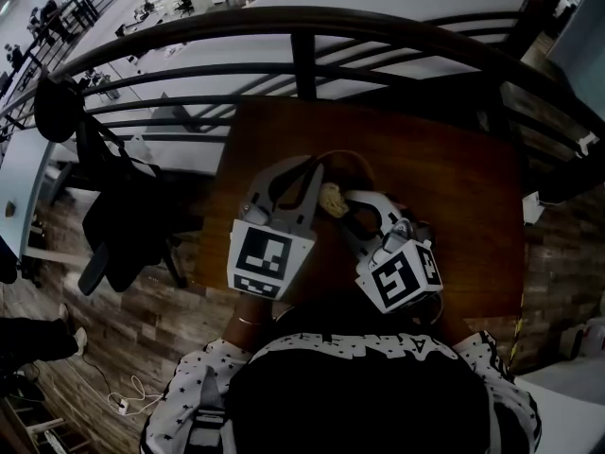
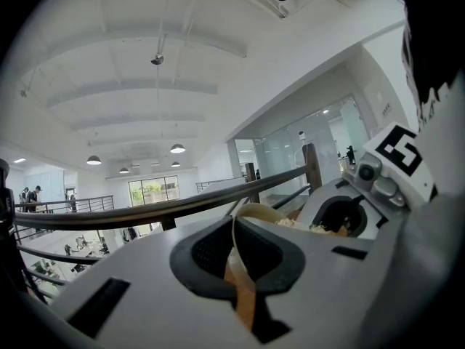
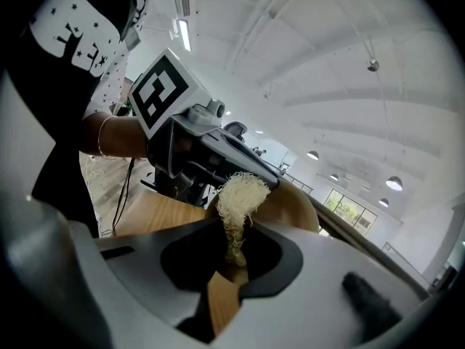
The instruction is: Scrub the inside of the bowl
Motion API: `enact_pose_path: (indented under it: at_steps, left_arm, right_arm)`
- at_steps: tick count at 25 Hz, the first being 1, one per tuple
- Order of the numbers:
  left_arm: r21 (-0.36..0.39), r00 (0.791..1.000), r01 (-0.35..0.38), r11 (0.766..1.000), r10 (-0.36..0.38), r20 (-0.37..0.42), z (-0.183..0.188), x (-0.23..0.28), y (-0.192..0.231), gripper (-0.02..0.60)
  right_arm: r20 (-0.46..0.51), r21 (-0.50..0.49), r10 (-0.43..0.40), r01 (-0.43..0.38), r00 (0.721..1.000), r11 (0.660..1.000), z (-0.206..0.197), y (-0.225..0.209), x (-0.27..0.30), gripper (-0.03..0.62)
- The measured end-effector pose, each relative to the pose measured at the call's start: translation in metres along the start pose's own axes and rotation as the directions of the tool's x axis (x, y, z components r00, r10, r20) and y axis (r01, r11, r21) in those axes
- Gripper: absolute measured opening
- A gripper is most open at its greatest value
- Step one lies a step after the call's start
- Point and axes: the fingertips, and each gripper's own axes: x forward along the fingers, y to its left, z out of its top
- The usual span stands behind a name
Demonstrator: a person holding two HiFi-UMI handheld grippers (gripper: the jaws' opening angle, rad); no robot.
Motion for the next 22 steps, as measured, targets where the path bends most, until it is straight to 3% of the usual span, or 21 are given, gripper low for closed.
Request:
enact_pose_path:
  at_steps: [5,13,15,19,22]
  left_arm:
    - [-0.004,1.000,0.009,1.000,-0.009,0.002,0.000,0.001,0.000,0.023]
    - [-0.021,1.000,0.006,1.000,-0.006,0.013,0.000,-0.002,0.005,0.023]
    - [-0.019,1.000,0.010,1.000,-0.010,0.014,0.000,-0.003,0.006,0.023]
    - [-0.013,0.998,0.063,0.998,-0.063,0.001,-0.003,-0.006,0.003,0.023]
    - [0.007,0.995,0.099,0.995,-0.099,-0.016,-0.005,-0.012,0.002,0.023]
  right_arm:
    - [0.050,0.101,0.017,-0.023,0.999,0.995,0.003,-0.001,-0.001,0.061]
    - [0.089,0.110,-0.031,0.021,0.996,0.994,0.008,-0.015,-0.017,0.061]
    - [0.145,0.117,-0.042,0.025,0.988,0.993,0.018,-0.022,-0.023,0.061]
    - [0.289,0.252,-0.114,0.039,0.950,0.967,0.041,-0.050,-0.043,0.061]
    - [0.286,0.193,-0.117,0.063,0.951,0.979,0.044,-0.066,-0.051,0.061]
